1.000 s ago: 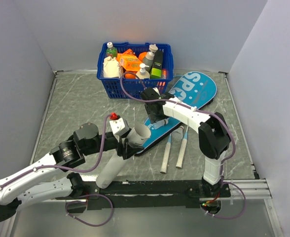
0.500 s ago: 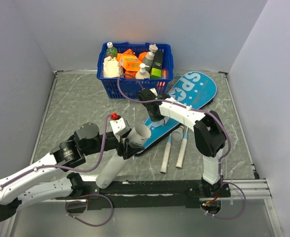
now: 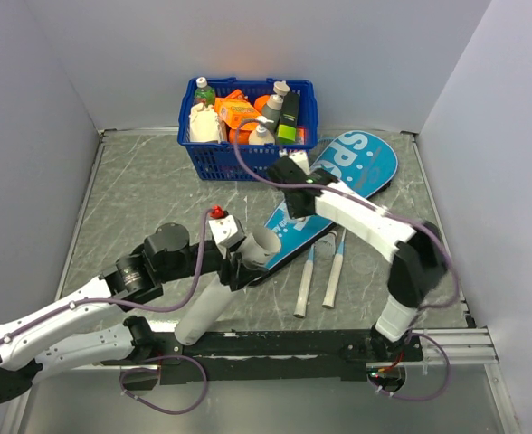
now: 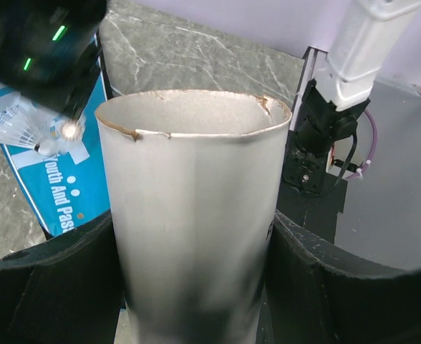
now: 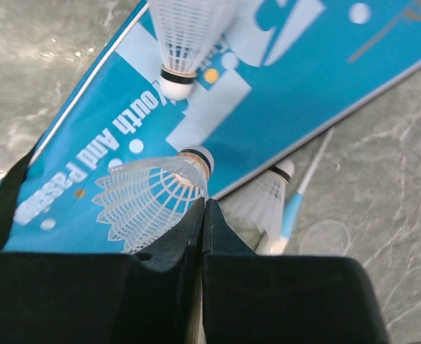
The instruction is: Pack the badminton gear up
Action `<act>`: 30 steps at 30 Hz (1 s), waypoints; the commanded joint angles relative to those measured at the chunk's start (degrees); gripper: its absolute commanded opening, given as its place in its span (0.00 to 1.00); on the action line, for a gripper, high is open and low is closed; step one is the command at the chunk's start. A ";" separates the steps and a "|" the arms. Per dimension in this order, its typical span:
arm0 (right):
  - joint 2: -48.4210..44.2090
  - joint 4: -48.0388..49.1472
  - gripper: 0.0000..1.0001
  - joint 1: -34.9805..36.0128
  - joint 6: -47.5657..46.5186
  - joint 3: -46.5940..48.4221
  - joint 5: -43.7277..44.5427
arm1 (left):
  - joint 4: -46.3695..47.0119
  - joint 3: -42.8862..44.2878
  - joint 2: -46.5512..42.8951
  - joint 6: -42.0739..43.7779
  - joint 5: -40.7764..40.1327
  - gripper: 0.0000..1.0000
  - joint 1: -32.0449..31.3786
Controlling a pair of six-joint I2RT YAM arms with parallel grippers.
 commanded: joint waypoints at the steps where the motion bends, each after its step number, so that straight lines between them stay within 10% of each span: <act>1: -11.99 -1.36 0.00 0.45 5.21 -4.89 0.47 | 4.02 -1.27 1.29 1.01 -1.78 0.20 -0.16; 14: -42.57 7.78 0.00 0.36 7.95 -24.95 -7.53 | 3.15 -1.28 10.69 3.29 -8.37 0.11 -0.78; 30: -53.49 1.46 0.00 0.27 3.38 -13.54 -26.05 | 2.89 -1.98 9.38 3.91 -8.64 0.01 -4.47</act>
